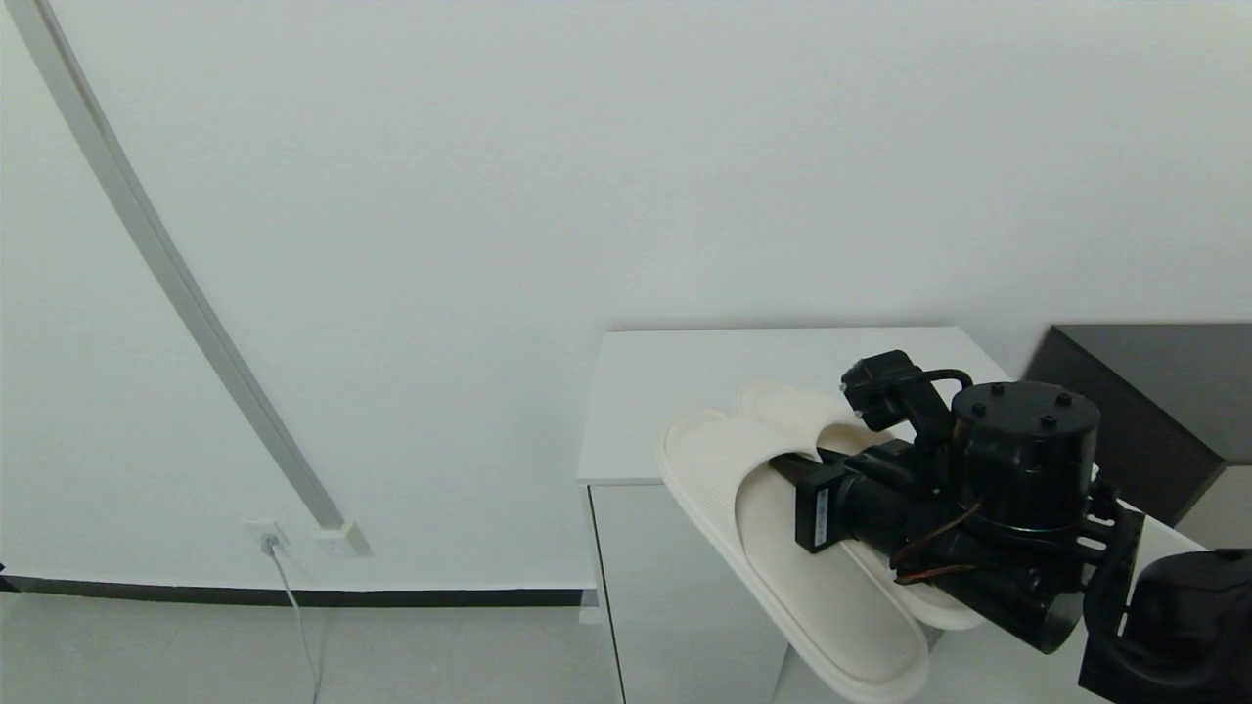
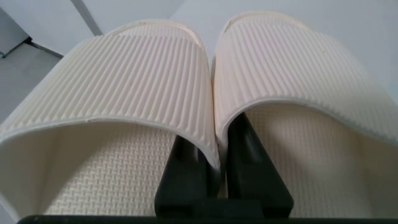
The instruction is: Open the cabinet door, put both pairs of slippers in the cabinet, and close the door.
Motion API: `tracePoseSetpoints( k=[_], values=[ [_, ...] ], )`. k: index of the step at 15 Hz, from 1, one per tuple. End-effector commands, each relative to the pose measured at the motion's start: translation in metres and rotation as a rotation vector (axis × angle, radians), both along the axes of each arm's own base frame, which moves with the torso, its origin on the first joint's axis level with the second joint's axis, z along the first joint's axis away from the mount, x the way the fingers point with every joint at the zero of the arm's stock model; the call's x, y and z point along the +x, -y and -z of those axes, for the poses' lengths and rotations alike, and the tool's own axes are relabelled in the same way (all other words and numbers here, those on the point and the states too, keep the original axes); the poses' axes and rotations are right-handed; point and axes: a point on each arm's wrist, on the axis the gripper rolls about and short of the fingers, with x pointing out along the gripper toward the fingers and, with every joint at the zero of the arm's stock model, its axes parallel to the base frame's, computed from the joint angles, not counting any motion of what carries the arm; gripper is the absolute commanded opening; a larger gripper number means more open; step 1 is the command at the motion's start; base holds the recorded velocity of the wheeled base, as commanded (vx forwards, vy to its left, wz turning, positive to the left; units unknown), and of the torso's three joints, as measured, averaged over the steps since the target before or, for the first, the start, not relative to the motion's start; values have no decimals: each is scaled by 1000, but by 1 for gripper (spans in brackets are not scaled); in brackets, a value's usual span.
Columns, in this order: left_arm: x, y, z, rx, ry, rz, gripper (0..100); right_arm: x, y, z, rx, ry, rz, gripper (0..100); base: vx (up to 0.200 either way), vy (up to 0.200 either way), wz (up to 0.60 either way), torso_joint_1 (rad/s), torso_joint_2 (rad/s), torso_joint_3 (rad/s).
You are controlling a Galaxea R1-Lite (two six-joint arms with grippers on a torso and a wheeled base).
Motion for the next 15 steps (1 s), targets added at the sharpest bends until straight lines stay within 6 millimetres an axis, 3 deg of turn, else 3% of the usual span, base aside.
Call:
tracePoseSetpoints(
  k=[1, 4, 15],
  values=[
    [0, 0, 0, 0, -1, -1, 0, -1, 1, 1, -4, 0, -2, 0, -200, 0, 0, 2, -7, 7],
    [0, 0, 0, 0, -1, -1, 0, -1, 1, 1, -5, 0, 0, 0, -200, 0, 0, 2, 1, -1],
    [0, 0, 0, 0, -1, -4, 0, -3, 2, 3, -24, 3, -5, 0, 0, 0, 0, 0, 0, 0]
  ],
)
